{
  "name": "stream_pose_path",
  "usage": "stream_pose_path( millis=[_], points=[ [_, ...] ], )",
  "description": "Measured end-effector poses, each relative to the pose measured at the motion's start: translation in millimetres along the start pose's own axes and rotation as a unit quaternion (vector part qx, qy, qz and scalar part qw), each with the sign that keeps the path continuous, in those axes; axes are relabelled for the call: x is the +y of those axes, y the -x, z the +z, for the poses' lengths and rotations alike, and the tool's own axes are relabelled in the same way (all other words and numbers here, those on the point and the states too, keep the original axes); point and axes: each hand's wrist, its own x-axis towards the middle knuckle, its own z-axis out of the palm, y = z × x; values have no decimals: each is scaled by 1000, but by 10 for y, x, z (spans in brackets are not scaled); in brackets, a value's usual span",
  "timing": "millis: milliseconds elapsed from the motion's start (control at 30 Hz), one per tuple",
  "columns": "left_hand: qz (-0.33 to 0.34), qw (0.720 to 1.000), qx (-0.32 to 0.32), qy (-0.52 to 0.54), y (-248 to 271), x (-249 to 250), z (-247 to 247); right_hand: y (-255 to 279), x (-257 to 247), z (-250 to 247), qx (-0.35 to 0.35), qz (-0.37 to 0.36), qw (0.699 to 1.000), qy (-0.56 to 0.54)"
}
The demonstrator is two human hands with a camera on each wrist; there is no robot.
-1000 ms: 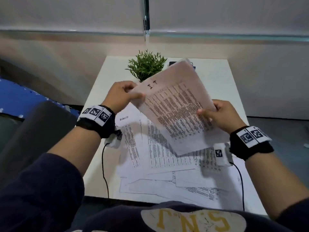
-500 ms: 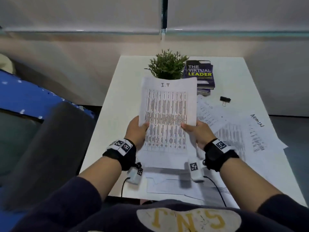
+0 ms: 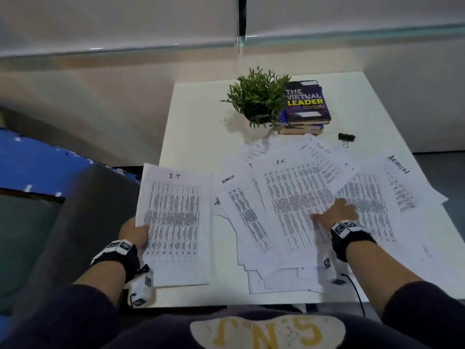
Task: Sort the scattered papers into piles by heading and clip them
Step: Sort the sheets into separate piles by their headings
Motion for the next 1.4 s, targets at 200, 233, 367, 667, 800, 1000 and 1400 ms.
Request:
stream_pose_path(
  millis=[200,233,367,667,800,1000,1400],
  points=[
    [-13,996,-7,-89,-164,-141,110,12,145,-109,-10,12,994,-112],
    [-10,993,-11,-118,-125,-84,134,19,178,-141,-8,1,993,-116],
    [-28,969,23,-243,35,172,207,19,357,-259,2,-24,990,-137],
    [216,948,-28,-233,918,668,1307,31,757,-550,-24,-86,970,-224],
    [227,951,-100,-186,1223,690,1838,70,906,-734,-44,-79,953,-290],
    [172,961,-144,-162,1452,857,2364,-131,1117,-675,-83,-37,945,-314],
    [-43,992,-113,30,1396,1108,2909,-224,1037,-605,-146,-46,957,-248]
  ],
)
